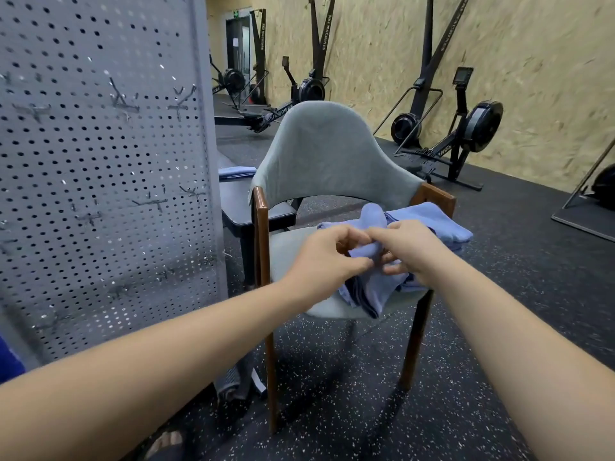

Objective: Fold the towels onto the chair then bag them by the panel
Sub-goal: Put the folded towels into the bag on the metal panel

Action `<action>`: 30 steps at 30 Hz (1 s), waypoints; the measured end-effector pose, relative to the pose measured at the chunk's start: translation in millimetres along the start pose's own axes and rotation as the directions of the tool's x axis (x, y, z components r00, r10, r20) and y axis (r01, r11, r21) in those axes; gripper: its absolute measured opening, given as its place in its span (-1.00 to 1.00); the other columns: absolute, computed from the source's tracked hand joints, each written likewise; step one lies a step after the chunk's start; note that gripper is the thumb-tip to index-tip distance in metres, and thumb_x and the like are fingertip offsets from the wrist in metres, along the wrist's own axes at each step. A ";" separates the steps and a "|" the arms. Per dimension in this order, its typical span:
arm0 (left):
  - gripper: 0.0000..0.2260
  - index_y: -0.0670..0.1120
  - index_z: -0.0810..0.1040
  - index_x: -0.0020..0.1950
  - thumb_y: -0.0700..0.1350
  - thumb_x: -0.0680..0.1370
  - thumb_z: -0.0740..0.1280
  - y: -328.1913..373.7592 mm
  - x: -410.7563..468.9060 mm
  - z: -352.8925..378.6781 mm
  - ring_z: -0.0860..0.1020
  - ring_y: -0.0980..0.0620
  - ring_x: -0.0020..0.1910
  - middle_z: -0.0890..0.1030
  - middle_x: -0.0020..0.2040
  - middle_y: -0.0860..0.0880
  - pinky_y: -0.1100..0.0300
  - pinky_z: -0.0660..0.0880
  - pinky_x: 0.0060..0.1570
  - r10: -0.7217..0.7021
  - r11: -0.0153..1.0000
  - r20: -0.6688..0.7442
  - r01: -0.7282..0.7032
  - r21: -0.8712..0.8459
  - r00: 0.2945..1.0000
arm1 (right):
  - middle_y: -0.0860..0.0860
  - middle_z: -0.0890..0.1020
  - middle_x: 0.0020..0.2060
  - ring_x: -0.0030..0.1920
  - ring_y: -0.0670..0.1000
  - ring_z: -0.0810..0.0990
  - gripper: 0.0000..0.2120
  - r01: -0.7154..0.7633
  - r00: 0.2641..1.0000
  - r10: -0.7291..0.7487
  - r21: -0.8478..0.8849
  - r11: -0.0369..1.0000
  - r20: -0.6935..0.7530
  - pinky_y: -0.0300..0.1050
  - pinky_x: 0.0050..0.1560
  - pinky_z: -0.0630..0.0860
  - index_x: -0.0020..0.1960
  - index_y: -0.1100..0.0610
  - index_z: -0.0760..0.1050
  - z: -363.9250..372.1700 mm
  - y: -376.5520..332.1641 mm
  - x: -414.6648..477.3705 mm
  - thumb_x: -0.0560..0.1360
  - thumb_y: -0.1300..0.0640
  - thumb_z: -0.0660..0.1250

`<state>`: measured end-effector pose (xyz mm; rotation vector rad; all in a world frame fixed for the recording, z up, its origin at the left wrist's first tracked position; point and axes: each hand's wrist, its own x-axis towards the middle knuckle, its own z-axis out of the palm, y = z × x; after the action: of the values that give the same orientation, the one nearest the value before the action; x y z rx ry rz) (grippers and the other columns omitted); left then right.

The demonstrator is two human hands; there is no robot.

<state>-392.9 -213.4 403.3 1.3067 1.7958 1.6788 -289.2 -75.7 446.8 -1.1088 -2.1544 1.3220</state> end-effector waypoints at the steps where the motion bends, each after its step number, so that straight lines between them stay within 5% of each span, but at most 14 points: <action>1: -0.78 -0.20 0.70 0.11 -0.35 0.49 0.56 0.4 -8.9 -1.3 0.55 0.24 -0.22 0.66 -0.17 0.07 0.40 0.46 -0.11 -0.007 1.000 0.036 0.008 -0.011 0.999 | 0.11 0.59 -0.29 -0.36 0.08 0.61 -0.84 0.025 1.000 -0.024 -0.059 0.998 0.013 0.04 -0.20 0.66 -0.12 0.15 0.54 2.0 0.9 -3.8 0.48 0.08 0.46; 5: -0.90 -0.11 0.70 0.09 -0.14 0.60 0.52 -0.4 -40.6 -21.5 0.69 -0.01 -0.09 0.75 -0.06 -0.05 0.22 0.60 0.02 -0.016 0.999 0.099 0.019 -0.034 0.995 | 0.03 0.50 -0.42 -0.44 0.04 0.57 -0.76 0.157 0.987 -0.140 -0.354 0.922 0.074 0.00 -0.32 0.64 -0.27 0.12 0.44 12.7 -0.2 -21.8 0.45 0.10 0.46; 8: -0.90 0.04 0.64 0.11 -0.07 0.62 0.49 -12.9 -45.7 -49.5 0.65 0.13 -0.01 0.71 0.02 0.07 0.34 0.51 0.00 0.014 0.997 -0.082 -0.008 0.075 0.997 | -0.03 0.50 -0.47 -0.51 -0.10 0.50 -0.71 0.256 0.961 -0.173 -0.464 0.848 0.215 -0.21 -0.47 0.53 -0.30 0.11 0.44 26.8 -4.3 -39.2 0.48 0.06 0.48; 11: -0.75 0.10 0.57 0.28 0.02 0.63 0.49 -31.6 -50.5 -72.7 0.61 0.20 0.14 0.64 0.19 0.14 0.30 0.51 0.12 -0.038 0.991 -0.039 0.043 0.127 0.999 | -0.06 0.44 -0.46 -0.50 -0.12 0.36 -0.74 0.331 0.919 -0.176 -0.449 0.830 0.352 -0.30 -0.51 0.31 -0.30 0.10 0.45 47.1 -4.8 -53.0 0.48 0.09 0.46; 15: -0.81 -0.03 0.62 0.20 -0.03 0.63 0.50 -56.1 -74.3 -94.9 0.68 0.12 0.02 0.74 0.07 0.00 0.15 0.62 0.13 -0.155 0.984 0.118 0.143 0.107 0.981 | -0.04 0.43 -0.44 -0.39 -0.05 0.34 -0.73 0.393 0.880 -0.168 -0.481 0.784 0.445 -0.10 -0.39 0.27 -0.30 0.09 0.43 80.9 2.4 -59.8 0.45 0.01 0.45; 20: -0.79 -0.04 0.58 -0.04 -0.02 0.55 0.58 -104.5 -98.9 -125.6 0.56 0.14 -0.15 0.69 -0.13 -0.02 0.07 0.52 -0.05 -0.245 0.952 0.012 0.238 0.193 0.970 | -0.04 0.52 -0.39 -0.36 -0.04 0.44 -0.74 0.485 0.834 -0.199 -0.513 0.708 0.514 -0.08 -0.40 0.27 -0.26 0.10 0.45 143.5 27.3 -54.8 0.46 0.00 0.43; 25: -0.71 -0.05 0.64 -0.10 0.13 0.50 0.58 -173.8 -133.8 -147.7 0.55 0.16 -0.22 0.68 -0.22 0.08 0.06 0.50 -0.09 -0.478 0.848 -0.079 0.483 0.221 0.875 | 0.02 0.56 -0.31 -0.24 0.08 0.51 -0.76 0.512 0.800 -0.185 -0.489 0.706 0.570 0.00 -0.33 0.32 -0.24 0.12 0.43 213.5 57.3 -37.7 0.45 0.01 0.41; 30: -0.55 -0.16 0.71 -0.01 0.21 0.39 0.57 -235.3 -157.0 -165.5 0.59 0.05 -0.10 0.73 0.03 -0.25 0.02 0.51 0.03 -0.648 0.758 -0.065 0.651 0.048 0.759 | 0.00 0.55 -0.24 -0.10 0.17 0.55 -0.69 0.555 0.749 -0.165 -0.472 0.685 0.641 0.00 -0.25 0.28 -0.27 -0.01 0.27 279.2 88.7 -25.1 0.55 0.08 0.36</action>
<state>-529.2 -405.3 175.2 0.5354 2.0250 1.2564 -420.6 -233.0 236.0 -0.3823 -3.2171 0.7498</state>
